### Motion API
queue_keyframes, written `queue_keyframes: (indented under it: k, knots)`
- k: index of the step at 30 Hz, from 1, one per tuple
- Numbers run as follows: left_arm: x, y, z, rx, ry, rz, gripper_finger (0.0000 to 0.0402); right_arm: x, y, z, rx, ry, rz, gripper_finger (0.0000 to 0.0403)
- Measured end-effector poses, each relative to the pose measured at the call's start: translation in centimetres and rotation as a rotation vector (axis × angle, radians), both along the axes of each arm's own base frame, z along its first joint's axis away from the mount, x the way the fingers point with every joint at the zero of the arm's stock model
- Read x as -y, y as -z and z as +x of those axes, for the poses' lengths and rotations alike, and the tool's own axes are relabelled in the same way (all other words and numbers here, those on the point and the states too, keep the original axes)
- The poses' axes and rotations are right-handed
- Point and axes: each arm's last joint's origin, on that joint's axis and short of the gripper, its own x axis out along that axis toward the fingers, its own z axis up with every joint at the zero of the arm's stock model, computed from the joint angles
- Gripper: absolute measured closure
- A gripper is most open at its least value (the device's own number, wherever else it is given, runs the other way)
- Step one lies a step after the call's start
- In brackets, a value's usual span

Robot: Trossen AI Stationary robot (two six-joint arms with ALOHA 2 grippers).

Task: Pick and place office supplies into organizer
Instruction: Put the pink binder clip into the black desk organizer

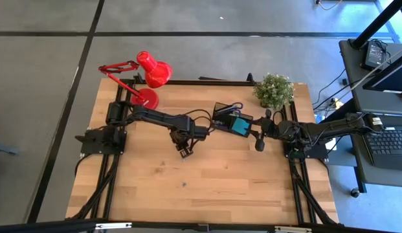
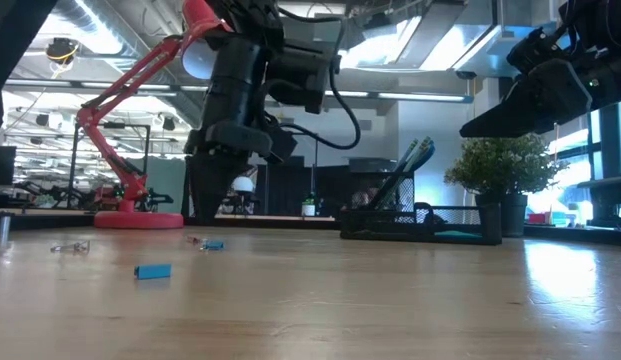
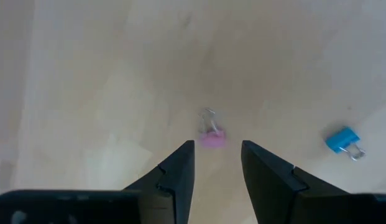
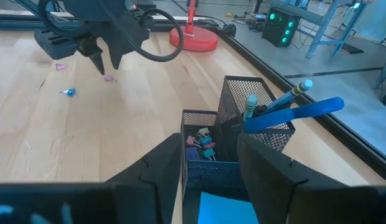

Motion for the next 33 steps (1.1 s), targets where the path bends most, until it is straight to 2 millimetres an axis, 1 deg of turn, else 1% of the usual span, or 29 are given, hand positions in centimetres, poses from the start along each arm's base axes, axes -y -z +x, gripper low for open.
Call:
queue_keyframes:
  k: [4,27,33]
  knots:
    - [0.3,0.0,0.0,0.0,-0.006,-0.015,0.0276,0.0,0.0,0.0,-0.001,-0.001,-0.002,0.0241]
    - [0.2,0.0,0.0,0.003,-0.031,-0.001,0.0276,0.0,0.0,0.0,-0.002,-0.001,-0.002,0.0241]
    - [0.3,1.5,-0.4,0.019,-0.033,-0.05,0.0276,0.0,0.0,0.0,-0.002,-0.001,-0.002,0.0241]
